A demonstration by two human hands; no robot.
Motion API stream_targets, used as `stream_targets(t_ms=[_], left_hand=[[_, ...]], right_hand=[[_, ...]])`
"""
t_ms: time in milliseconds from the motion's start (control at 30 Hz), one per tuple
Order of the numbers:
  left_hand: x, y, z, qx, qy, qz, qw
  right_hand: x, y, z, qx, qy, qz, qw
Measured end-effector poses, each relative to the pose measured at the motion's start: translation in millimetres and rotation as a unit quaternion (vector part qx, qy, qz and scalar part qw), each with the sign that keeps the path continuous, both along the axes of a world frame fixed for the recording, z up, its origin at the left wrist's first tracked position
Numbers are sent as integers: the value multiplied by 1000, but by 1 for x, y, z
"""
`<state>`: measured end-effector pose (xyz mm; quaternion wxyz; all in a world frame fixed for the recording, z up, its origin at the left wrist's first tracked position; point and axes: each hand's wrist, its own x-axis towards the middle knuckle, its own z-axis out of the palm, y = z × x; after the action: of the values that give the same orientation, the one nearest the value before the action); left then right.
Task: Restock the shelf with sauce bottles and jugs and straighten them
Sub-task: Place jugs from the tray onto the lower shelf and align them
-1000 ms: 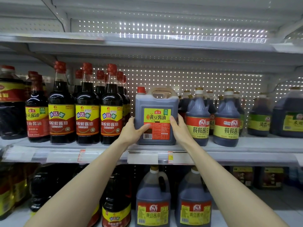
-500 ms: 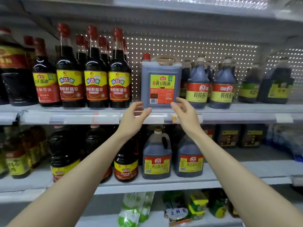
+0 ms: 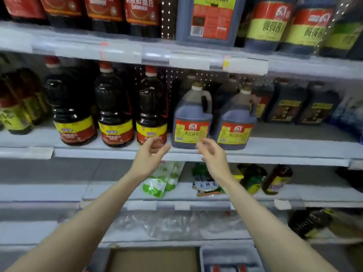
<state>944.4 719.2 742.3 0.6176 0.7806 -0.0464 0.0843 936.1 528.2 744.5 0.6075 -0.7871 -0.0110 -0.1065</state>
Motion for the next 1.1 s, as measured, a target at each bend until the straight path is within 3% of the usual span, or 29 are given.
stream_targets(t_ms=[267, 500, 1100], left_hand=[[-36, 7, -166, -9, 154, 48, 987], [-77, 17, -314, 5, 291, 71, 954], [-219, 6, -612, 64, 484, 67, 870]], right_hand=[[-18, 6, -164, 6, 144, 24, 989], [-50, 4, -304, -14, 261, 54, 964], [-182, -10, -615, -77, 469, 72, 877]])
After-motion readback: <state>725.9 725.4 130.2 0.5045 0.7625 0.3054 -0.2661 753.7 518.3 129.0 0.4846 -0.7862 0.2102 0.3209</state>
